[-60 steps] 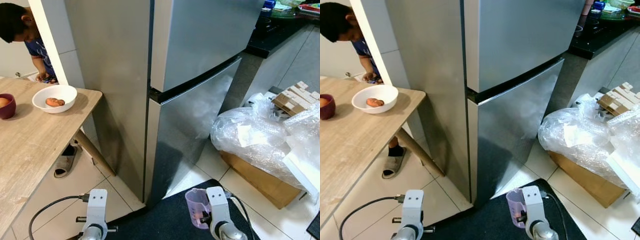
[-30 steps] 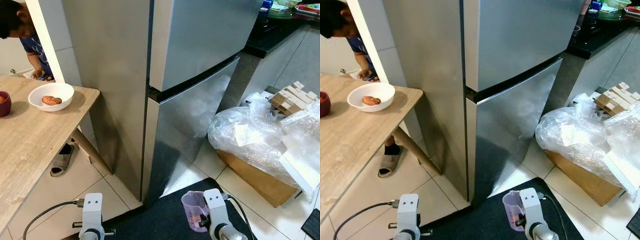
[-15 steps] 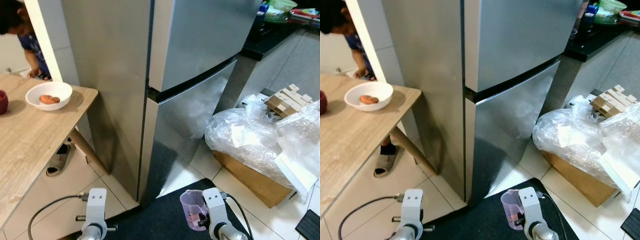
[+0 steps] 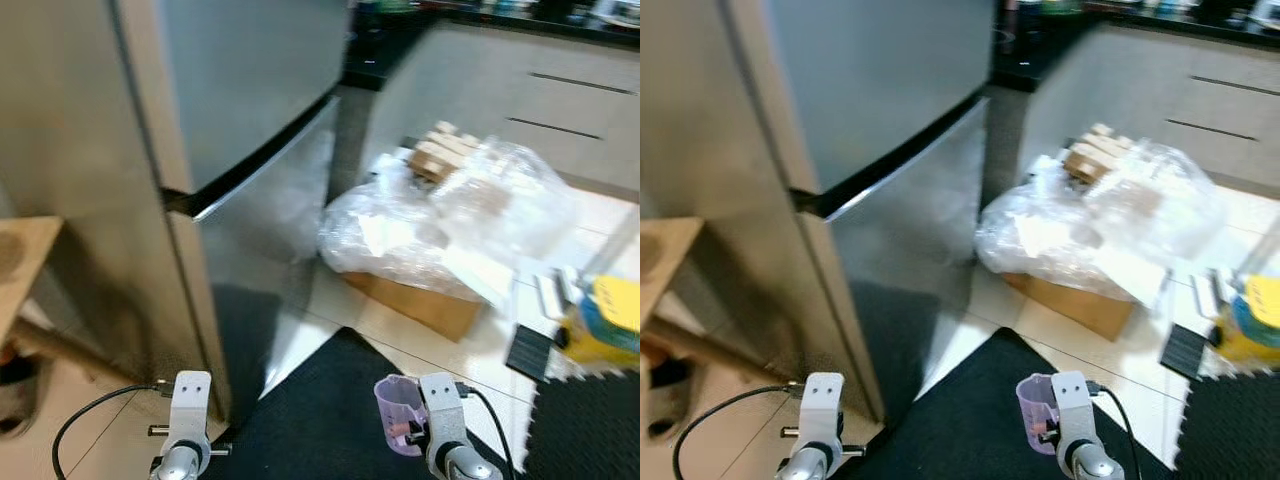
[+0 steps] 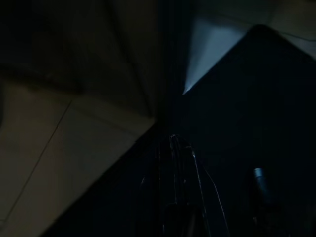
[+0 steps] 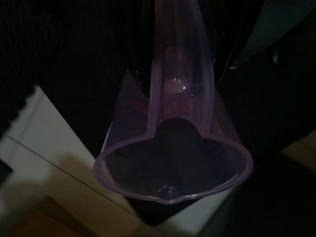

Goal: Restocking fridge

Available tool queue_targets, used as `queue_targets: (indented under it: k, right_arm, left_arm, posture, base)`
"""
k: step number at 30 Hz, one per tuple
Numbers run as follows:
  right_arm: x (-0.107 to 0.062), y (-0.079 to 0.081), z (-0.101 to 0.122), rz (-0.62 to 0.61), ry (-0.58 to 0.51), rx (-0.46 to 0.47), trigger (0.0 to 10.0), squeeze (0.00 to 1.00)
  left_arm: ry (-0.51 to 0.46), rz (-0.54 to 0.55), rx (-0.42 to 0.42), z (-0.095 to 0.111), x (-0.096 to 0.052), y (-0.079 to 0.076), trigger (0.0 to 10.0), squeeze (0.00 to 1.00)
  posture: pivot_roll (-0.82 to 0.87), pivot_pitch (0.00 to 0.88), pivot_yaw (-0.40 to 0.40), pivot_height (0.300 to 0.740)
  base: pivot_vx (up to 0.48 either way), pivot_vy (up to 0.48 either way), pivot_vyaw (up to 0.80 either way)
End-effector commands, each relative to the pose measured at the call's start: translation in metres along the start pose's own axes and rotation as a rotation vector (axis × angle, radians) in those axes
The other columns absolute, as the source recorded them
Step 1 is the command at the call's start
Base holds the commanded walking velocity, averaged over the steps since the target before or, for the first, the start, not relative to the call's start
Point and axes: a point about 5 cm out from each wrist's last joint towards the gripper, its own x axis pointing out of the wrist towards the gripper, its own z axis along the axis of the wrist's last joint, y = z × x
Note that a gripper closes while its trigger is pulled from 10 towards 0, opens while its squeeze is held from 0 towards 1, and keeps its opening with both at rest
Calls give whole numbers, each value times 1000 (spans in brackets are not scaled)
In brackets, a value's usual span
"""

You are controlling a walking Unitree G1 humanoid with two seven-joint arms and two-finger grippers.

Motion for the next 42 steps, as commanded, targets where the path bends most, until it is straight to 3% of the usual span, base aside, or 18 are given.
queue_targets:
  k: [1, 9, 14, 17, 24, 31, 34, 42]
  right_arm:
    - [1, 3, 1, 3, -3, -7, 10000, 0]
    - [3, 11, 4, 22, -5, -16, 10000, 0]
    - [4, 15, 8, 26, -11, -25, 10000, 0]
    - [5, 16, 8, 30, -13, -30, 10000, 0]
    - [3, 21, 2, 34, -5, -25, 10000, 0]
    - [2, 20, -2, 22, 5, -13, 10000, 0]
    - [2, 19, -2, 17, 5, -12, 10000, 0]
    - [2, 20, 0, 14, 2, -7, 10000, 0]
  left_arm:
    - [-5, -4, 13, -1, -1, 0, 10000, 0]
    - [-28, 3, 17, 2, -1, 1, 10000, 0]
    - [-35, 9, -30, 5, 1, 1, 10000, 0]
    - [-34, -1, 13, 7, 1, 1, 10000, 0]
    - [-49, -28, -8, 10, 2, -2, 10000, 0]
    - [-49, -52, 10, 12, 3, -6, 10000, 0]
    - [-76, -80, 68, 16, 4, -11, 10000, 0]
    - [-68, -93, 69, 17, 5, -11, 10000, 0]
  posture:
    - [-84, 36, -25, 740]
    - [-85, 35, -36, 740]
    - [-77, 37, -31, 740]
    - [-75, 39, -28, 740]
    - [-74, 42, -17, 740]
    - [-75, 40, -11, 740]
    - [-75, 40, -10, 740]
    - [-73, 41, -9, 740]
  base:
    - [0, 0, 0]
    - [0, 0, 0]
    - [0, 0, 0]
    - [0, 0, 0]
    - [0, 117, 0]
    - [0, 480, 0]
    - [0, 0, 0]
    - [0, 0, 0]
